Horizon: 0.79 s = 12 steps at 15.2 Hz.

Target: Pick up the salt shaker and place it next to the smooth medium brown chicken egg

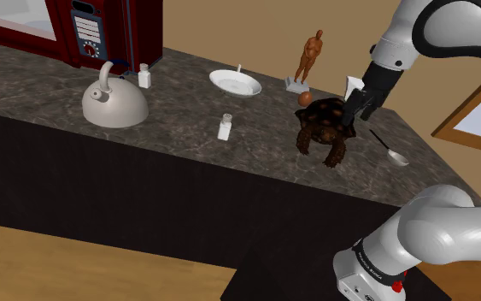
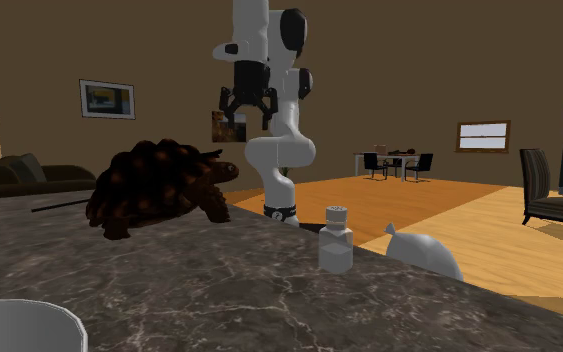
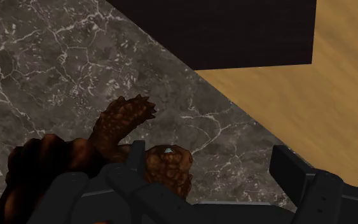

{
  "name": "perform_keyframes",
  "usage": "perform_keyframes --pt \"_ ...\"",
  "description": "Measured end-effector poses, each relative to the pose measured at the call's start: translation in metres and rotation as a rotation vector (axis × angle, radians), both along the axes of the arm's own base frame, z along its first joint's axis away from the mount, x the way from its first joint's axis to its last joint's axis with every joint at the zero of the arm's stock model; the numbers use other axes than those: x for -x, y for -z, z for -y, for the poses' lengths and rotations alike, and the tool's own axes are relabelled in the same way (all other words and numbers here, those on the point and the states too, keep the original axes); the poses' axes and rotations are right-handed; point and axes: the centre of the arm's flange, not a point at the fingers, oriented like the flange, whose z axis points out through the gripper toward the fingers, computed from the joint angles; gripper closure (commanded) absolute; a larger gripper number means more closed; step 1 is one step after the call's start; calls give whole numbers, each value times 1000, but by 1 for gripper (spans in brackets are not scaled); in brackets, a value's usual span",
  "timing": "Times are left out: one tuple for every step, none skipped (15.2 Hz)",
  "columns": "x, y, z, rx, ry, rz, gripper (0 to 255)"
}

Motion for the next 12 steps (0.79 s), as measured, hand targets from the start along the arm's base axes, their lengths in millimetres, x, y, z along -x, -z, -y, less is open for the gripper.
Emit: perform_keyframes --pt "0 0 0 0 0 0 0" --pt "-4 1 -4 1 1 2 0" --pt "-12 5 -10 2 1 4 0" --pt "-20 9 -18 4 2 7 0" --pt "-27 12 -26 6 3 10 0" --pt "-37 17 -33 8 5 13 0" --pt "-46 20 -42 10 6 17 0" --pt "-55 25 -49 12 7 21 0" --pt "-64 28 -59 14 8 25 0" --pt "-75 31 -65 16 10 29 0" --pt "-83 34 -73 18 11 32 0" --pt "-90 35 -84 20 12 36 0"
